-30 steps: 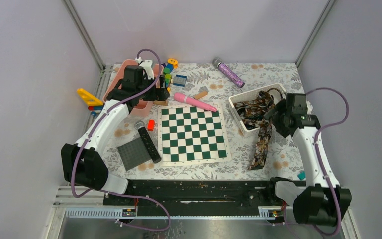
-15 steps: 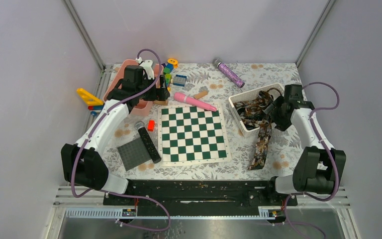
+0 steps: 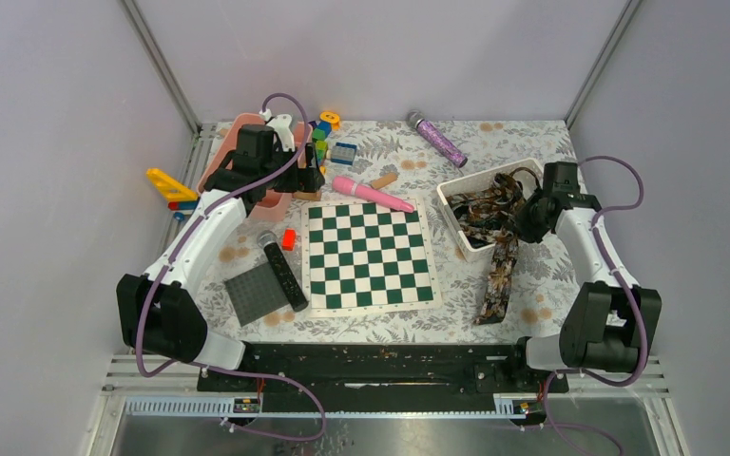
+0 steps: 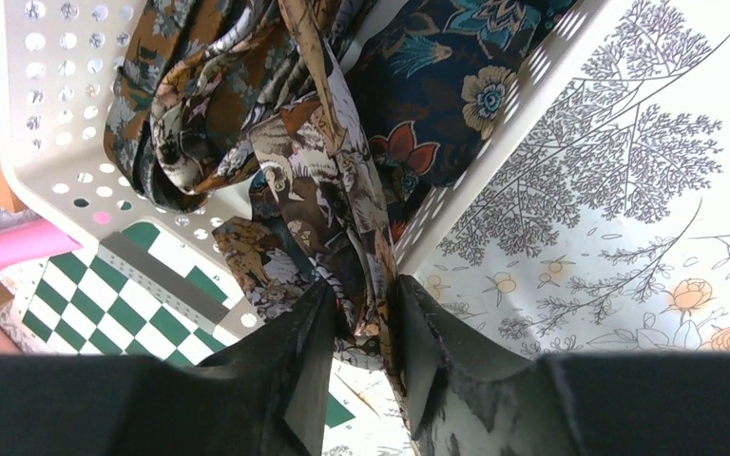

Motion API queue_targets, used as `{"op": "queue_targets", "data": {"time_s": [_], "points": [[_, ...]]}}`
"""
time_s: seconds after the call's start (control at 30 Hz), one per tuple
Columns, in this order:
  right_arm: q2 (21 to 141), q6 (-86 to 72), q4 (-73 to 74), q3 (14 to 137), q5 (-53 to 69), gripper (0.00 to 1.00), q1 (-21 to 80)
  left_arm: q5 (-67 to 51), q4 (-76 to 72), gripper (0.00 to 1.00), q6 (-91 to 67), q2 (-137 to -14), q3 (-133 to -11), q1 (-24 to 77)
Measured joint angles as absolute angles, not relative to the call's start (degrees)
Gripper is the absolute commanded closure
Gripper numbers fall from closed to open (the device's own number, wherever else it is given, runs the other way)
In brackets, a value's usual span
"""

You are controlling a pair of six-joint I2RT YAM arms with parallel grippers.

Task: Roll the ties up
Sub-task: Pick up the tie from the bin.

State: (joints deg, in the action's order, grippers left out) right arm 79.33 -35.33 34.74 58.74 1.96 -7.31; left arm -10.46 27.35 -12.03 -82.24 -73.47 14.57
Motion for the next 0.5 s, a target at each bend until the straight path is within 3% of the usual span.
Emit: {"op": "queue_targets", "data": {"time_s": [0.1, 0.23, 0.37, 0.5], "points": [[78.98, -34.39, 34.76, 58.28, 3.07, 1.00, -7.31, -10.50, 27.35, 0.11, -12.01, -82.24, -73.47, 14.57], [77.97, -33.71, 34.85, 57.84, 4.78, 1.00, -7.31, -10.52, 27.35, 0.11, -12.01, -82.24, -73.47, 14.57], [73.93, -33.08, 34.50, 57.91, 7.70, 1.00, -7.31, -10.85, 27.35, 0.01, -12.10, -82.24, -73.47, 14.57], [69.08, -32.82, 32.60, 60.29, 14.90, 1.00, -7.22, -13.69, 27.27, 0.01, -12.60, -82.24, -73.47, 14.13]]}}
